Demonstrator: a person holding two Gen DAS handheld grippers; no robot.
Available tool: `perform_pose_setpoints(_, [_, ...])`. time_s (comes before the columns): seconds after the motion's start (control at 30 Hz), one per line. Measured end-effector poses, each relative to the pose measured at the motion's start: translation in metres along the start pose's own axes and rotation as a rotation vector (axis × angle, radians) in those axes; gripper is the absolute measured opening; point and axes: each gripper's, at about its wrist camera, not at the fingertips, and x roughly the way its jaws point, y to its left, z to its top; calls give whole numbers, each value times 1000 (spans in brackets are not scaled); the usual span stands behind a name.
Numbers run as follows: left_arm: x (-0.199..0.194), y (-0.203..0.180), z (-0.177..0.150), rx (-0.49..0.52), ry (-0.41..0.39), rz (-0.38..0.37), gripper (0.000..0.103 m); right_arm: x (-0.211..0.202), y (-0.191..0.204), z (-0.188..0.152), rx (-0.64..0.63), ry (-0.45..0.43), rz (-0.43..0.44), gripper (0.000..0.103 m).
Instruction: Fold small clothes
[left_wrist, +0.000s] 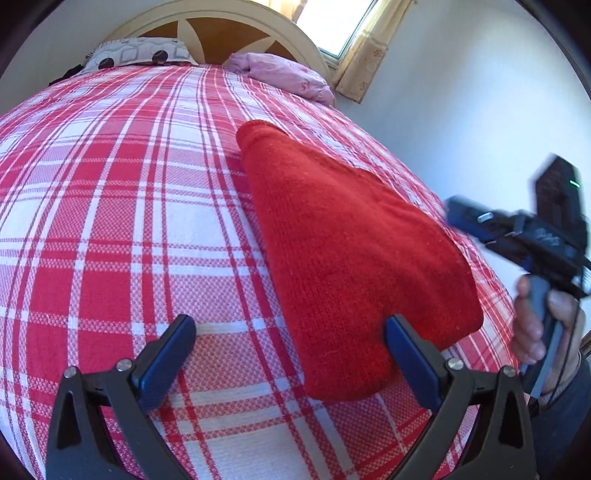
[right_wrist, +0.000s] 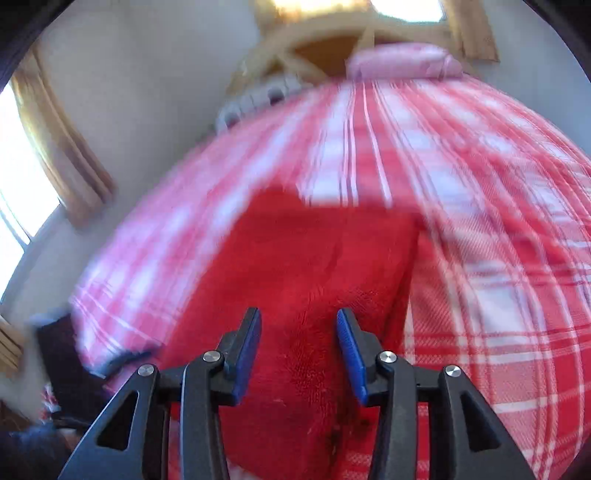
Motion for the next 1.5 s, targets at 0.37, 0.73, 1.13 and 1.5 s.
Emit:
perform_pose_setpoints(0.37, [-17, -14, 10, 45, -90, -50, 103, -18, -56, 8, 116, -153, 43, 60])
perform_pose_setpoints(0.73, [24, -13, 16, -8, 65, -102, 103, 31, -111, 36, 389, -96, 200, 60])
perform_pose_setpoints(1.13, [33, -22, 15, 40, 93, -87, 103, 67, -114, 45, 380, -33, 246, 60])
perform_pose_setpoints(1.5, [40, -42, 12, 121, 118, 15, 103, 71, -114, 38, 355, -63, 279, 27])
